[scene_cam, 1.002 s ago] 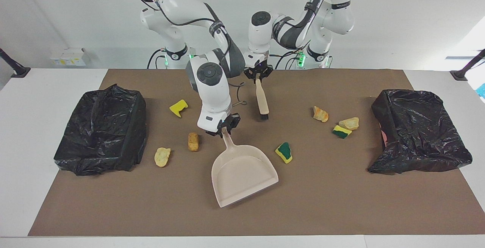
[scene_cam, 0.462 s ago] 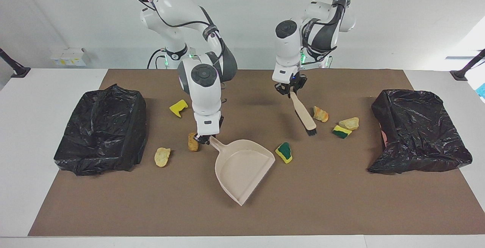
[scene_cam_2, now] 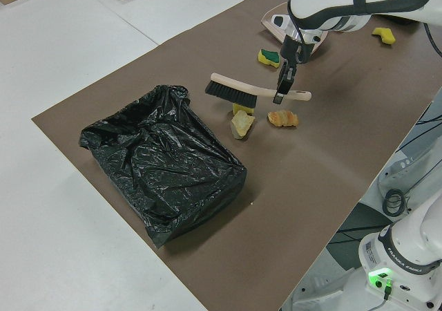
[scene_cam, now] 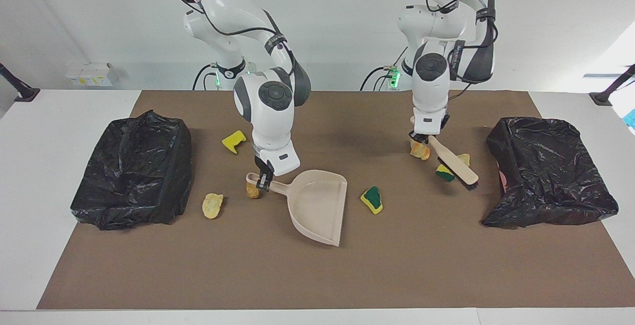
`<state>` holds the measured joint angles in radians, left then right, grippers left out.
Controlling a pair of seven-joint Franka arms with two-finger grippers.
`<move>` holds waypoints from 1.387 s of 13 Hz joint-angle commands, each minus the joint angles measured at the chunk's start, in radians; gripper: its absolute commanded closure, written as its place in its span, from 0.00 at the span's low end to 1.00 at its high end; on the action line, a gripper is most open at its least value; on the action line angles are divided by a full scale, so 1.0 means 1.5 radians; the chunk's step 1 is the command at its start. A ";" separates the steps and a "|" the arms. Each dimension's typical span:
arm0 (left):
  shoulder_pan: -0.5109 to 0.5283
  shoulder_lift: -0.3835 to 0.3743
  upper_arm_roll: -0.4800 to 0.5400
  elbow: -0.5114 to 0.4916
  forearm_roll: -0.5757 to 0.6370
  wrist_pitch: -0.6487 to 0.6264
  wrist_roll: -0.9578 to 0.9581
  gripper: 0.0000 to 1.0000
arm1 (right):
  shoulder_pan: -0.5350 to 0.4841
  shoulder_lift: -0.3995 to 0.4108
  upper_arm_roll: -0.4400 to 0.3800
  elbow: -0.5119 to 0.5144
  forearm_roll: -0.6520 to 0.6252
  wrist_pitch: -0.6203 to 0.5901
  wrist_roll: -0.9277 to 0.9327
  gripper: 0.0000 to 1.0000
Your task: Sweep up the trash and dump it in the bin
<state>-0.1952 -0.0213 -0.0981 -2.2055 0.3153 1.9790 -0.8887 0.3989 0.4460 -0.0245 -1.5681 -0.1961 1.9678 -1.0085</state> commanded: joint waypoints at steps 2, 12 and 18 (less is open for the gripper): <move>0.040 -0.016 -0.009 -0.012 0.017 -0.078 0.157 1.00 | 0.003 0.060 0.008 0.077 -0.040 -0.050 -0.097 1.00; -0.004 -0.052 -0.014 -0.110 -0.183 0.097 0.250 1.00 | 0.010 0.075 0.008 0.079 -0.047 -0.045 -0.091 1.00; -0.107 -0.028 -0.014 -0.029 -0.296 0.119 0.174 1.00 | 0.009 0.075 0.008 0.076 -0.047 -0.043 -0.074 1.00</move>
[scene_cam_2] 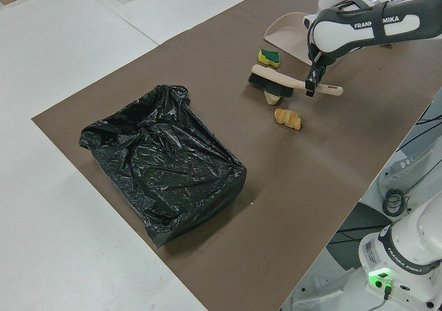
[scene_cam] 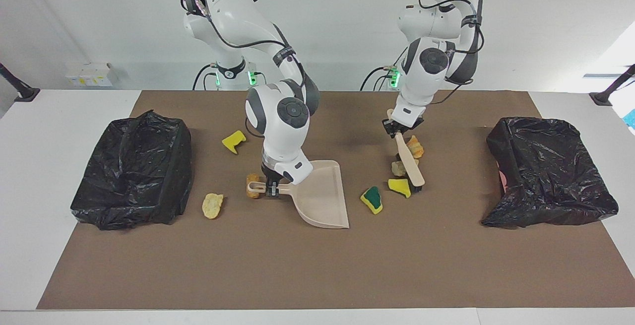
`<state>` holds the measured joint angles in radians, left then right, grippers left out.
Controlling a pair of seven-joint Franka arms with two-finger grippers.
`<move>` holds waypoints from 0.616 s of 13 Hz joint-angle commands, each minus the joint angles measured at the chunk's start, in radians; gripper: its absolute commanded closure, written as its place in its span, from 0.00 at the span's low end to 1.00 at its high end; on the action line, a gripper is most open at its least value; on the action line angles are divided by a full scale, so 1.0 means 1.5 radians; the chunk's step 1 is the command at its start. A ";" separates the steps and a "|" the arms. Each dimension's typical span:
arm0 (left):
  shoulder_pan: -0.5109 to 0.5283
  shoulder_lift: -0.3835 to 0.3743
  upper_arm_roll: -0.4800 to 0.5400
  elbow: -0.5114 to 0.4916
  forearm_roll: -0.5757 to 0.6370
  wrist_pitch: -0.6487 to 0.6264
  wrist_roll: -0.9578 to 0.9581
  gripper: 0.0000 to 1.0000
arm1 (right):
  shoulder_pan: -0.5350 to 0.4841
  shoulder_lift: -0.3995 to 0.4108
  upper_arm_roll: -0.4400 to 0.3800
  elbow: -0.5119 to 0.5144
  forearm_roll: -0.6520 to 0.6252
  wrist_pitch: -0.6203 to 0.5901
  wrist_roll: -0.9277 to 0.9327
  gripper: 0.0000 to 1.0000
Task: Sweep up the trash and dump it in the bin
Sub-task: 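Sweep the sponge and bread pieces toward the dustpan with the left gripper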
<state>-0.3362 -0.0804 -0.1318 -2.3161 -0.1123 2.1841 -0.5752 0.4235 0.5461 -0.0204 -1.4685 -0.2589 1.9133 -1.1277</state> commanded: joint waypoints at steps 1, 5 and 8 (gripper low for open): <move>-0.012 0.001 0.009 0.056 -0.011 -0.056 -0.081 1.00 | -0.007 0.008 0.005 0.010 -0.004 -0.005 0.006 1.00; -0.013 -0.049 0.010 0.049 0.012 -0.195 -0.343 1.00 | -0.007 0.008 0.004 0.008 -0.001 0.004 0.015 1.00; -0.024 -0.138 0.006 -0.067 0.014 -0.207 -0.351 1.00 | -0.007 0.008 0.005 0.006 -0.002 0.005 0.021 1.00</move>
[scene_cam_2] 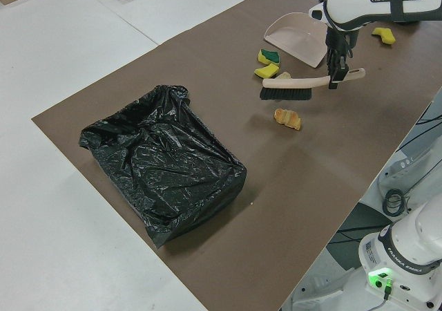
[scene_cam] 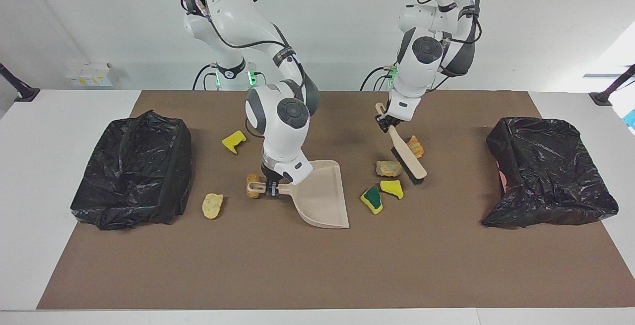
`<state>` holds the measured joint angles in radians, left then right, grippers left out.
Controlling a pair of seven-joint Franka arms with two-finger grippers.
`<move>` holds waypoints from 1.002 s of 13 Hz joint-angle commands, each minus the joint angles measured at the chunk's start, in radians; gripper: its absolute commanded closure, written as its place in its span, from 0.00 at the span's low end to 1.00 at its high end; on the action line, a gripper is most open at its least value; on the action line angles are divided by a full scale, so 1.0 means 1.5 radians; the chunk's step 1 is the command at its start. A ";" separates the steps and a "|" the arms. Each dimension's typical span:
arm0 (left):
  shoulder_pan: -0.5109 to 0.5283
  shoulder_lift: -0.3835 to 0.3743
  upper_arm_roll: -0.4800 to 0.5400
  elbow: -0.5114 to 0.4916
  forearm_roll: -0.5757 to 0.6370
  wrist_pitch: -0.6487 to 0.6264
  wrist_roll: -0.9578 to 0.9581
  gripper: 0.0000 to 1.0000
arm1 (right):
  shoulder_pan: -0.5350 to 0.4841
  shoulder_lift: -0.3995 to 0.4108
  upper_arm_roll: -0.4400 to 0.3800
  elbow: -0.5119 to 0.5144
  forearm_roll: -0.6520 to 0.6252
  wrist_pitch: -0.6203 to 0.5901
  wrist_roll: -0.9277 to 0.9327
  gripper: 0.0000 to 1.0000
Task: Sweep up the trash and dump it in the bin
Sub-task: 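Sweep the sponge and bread pieces toward the dustpan with the left gripper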
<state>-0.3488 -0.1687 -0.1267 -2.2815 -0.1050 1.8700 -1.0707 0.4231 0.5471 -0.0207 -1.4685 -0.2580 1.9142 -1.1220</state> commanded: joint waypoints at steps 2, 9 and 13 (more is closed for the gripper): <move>-0.035 -0.080 0.003 -0.133 0.009 0.021 -0.017 1.00 | -0.007 0.008 0.005 0.006 -0.003 0.005 0.017 1.00; -0.029 -0.013 0.004 -0.125 -0.037 0.213 0.131 1.00 | -0.011 0.008 0.005 -0.002 -0.001 0.020 0.018 1.00; -0.019 0.049 0.004 -0.077 -0.083 0.264 0.287 1.00 | -0.012 0.008 0.005 -0.004 -0.001 0.021 0.024 1.00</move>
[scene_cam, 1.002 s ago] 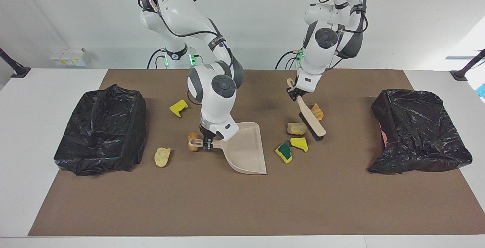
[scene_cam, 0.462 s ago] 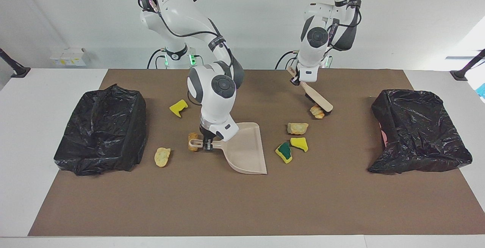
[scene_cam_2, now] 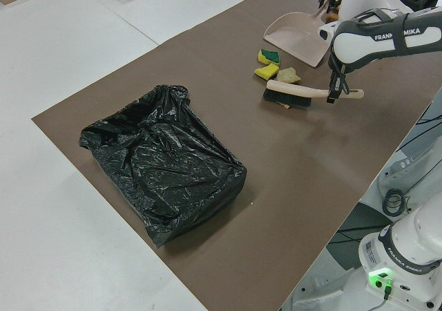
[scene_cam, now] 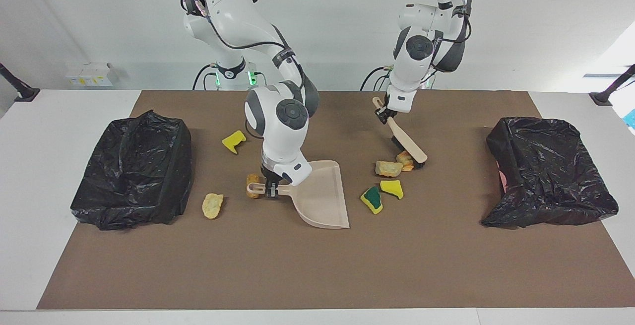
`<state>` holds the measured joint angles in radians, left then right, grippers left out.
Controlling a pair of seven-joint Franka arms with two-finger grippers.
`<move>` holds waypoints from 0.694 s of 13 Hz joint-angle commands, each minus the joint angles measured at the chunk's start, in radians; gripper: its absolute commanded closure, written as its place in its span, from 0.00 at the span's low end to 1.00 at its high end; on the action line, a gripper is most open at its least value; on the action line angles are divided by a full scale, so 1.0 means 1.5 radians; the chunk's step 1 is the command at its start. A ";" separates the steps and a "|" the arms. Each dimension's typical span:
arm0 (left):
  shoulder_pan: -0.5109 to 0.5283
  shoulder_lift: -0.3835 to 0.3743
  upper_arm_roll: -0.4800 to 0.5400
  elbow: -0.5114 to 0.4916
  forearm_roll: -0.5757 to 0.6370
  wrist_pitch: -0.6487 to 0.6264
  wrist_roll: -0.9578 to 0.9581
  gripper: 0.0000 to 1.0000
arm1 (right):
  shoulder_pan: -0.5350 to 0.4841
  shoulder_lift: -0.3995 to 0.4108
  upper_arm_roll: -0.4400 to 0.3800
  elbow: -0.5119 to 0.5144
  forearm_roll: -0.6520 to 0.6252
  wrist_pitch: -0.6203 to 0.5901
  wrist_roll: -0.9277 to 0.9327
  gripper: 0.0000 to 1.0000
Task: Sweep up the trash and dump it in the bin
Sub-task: 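Sweep the sponge and bread pieces toward the dustpan with the left gripper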
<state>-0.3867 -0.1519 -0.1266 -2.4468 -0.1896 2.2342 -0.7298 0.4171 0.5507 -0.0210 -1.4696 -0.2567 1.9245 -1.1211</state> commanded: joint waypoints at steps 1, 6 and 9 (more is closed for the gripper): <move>0.016 0.051 0.003 0.052 -0.034 0.020 0.101 1.00 | -0.008 0.005 0.005 -0.001 -0.002 0.015 0.026 1.00; 0.007 0.177 0.002 0.189 -0.055 0.019 0.139 1.00 | -0.010 0.005 0.005 -0.001 -0.002 0.015 0.029 1.00; -0.038 0.180 -0.006 0.202 -0.086 0.034 0.129 1.00 | -0.011 0.005 0.005 -0.001 -0.002 0.017 0.031 1.00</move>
<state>-0.3905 0.0933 -0.1347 -2.1727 -0.2815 2.2646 -0.5475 0.4132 0.5509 -0.0210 -1.4697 -0.2565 1.9252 -1.1099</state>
